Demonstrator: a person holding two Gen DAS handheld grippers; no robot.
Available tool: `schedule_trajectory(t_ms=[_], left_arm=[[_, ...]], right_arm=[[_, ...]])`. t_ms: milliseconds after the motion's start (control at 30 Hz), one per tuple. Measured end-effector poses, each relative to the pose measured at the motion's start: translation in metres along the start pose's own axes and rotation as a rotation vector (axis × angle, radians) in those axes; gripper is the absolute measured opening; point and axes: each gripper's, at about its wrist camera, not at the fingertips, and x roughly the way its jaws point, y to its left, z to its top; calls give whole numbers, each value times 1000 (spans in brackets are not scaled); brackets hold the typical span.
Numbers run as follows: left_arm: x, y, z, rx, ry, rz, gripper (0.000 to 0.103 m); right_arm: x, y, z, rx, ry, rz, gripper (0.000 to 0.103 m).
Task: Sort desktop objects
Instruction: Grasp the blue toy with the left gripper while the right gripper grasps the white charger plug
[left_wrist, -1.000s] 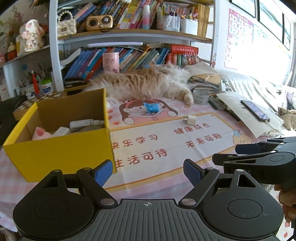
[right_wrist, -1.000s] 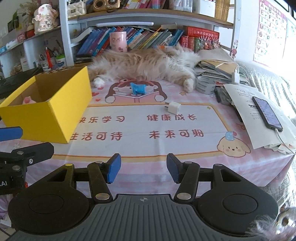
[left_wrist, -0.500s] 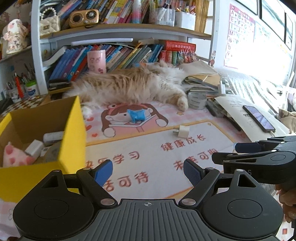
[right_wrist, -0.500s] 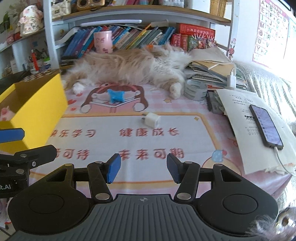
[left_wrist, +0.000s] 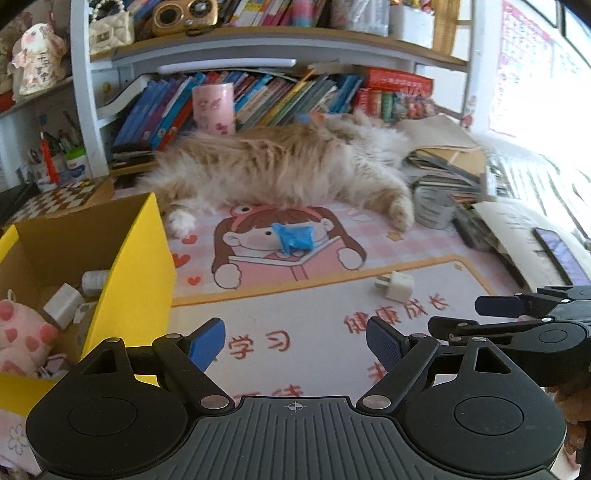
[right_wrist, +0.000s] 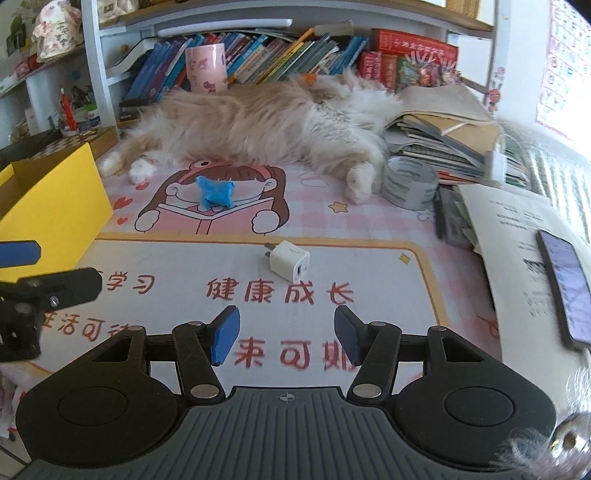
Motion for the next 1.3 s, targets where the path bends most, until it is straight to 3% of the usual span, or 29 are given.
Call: schedule_trajectory(t_ms=[267, 600, 733, 1133, 1300], left_arm=[[40, 3, 16, -25, 45, 80, 86], [84, -4, 33, 20, 107, 102, 86], [100, -9, 41, 30, 114, 90, 86], [180, -21, 62, 11, 145, 77, 85], [197, -18, 71, 14, 112, 98, 85]], right_arm=[[47, -11, 21, -56, 30, 41, 55], [99, -18, 34, -92, 67, 81, 50], [100, -21, 33, -89, 61, 107, 34], [74, -46, 27, -5, 38, 90, 34], [63, -52, 23, 13, 47, 87, 34]])
